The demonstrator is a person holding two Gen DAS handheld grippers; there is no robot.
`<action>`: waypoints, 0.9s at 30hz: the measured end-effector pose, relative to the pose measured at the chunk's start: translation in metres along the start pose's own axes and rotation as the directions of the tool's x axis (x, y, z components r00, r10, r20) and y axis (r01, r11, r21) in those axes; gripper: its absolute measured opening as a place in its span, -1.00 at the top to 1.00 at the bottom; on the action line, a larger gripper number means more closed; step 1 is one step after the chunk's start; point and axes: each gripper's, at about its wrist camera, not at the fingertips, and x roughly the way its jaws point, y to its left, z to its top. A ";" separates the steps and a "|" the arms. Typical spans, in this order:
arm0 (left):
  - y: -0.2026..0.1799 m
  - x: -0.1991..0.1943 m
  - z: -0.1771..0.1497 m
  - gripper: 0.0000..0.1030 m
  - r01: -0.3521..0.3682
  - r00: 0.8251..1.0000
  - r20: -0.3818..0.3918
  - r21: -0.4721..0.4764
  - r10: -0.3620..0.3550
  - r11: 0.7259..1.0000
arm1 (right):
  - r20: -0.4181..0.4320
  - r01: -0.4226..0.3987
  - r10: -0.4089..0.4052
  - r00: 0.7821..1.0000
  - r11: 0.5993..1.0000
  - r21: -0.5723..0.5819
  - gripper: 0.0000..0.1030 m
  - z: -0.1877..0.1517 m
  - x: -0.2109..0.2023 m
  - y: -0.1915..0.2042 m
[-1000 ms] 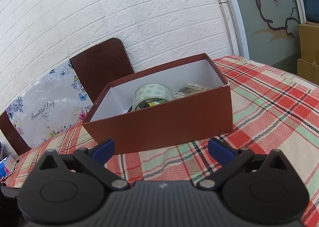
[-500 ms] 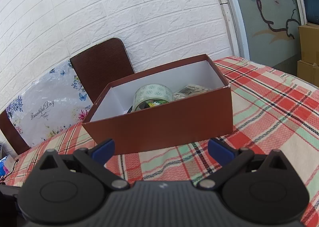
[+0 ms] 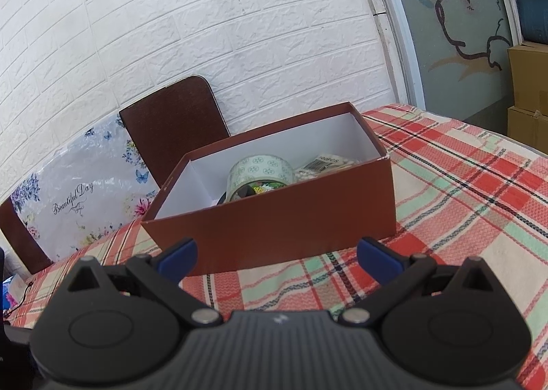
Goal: Organize objects
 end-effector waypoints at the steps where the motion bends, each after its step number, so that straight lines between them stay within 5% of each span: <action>1: 0.000 0.000 0.000 -1.00 -0.001 1.000 0.000 0.000 0.001 1.000 | 0.000 0.000 0.000 1.000 1.000 -0.001 -1.00 0.000 0.000 0.000; 27: -0.002 -0.003 -0.002 -1.00 0.000 1.000 0.009 0.003 0.000 1.000 | 0.025 -0.001 0.001 1.000 1.000 -0.008 -1.00 -0.001 -0.006 0.005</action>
